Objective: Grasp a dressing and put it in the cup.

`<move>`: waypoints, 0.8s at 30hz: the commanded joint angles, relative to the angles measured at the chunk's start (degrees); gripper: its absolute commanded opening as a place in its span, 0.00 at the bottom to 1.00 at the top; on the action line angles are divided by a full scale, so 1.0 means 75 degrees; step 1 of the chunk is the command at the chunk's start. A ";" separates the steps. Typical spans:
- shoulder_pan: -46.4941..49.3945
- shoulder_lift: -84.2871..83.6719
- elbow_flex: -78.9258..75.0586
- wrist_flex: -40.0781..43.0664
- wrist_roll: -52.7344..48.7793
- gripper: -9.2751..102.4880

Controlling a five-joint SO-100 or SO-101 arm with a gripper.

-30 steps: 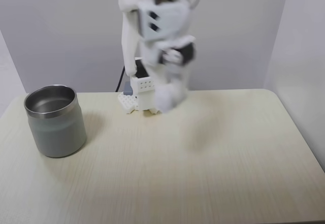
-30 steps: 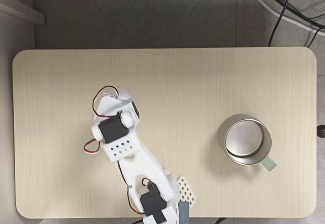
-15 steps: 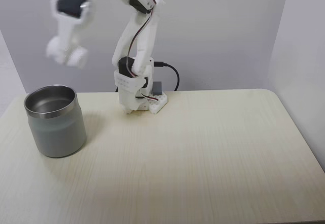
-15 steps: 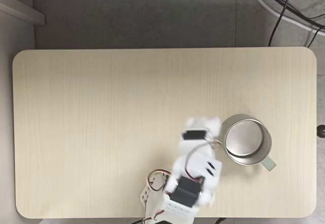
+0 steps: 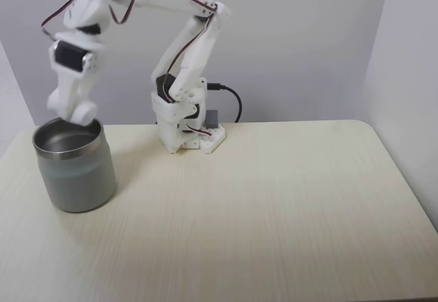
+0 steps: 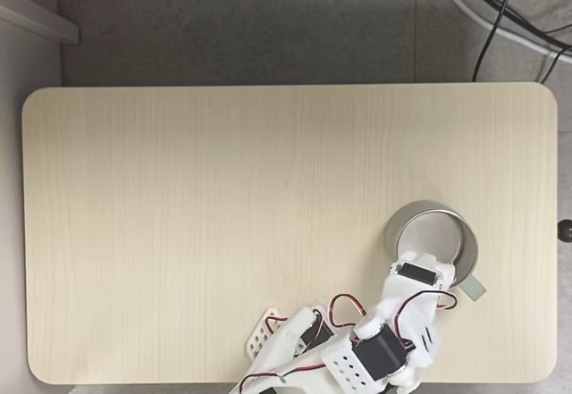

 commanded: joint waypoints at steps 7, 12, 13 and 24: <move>0.0211 0.0340 -0.0223 -0.0762 -0.0199 0.09; 0.0305 0.0293 -0.0188 -0.0762 -0.0422 0.32; 0.0305 0.0246 -0.0223 -0.0762 -0.0480 0.34; 0.0352 0.0445 -0.0281 -0.0750 -0.0504 0.34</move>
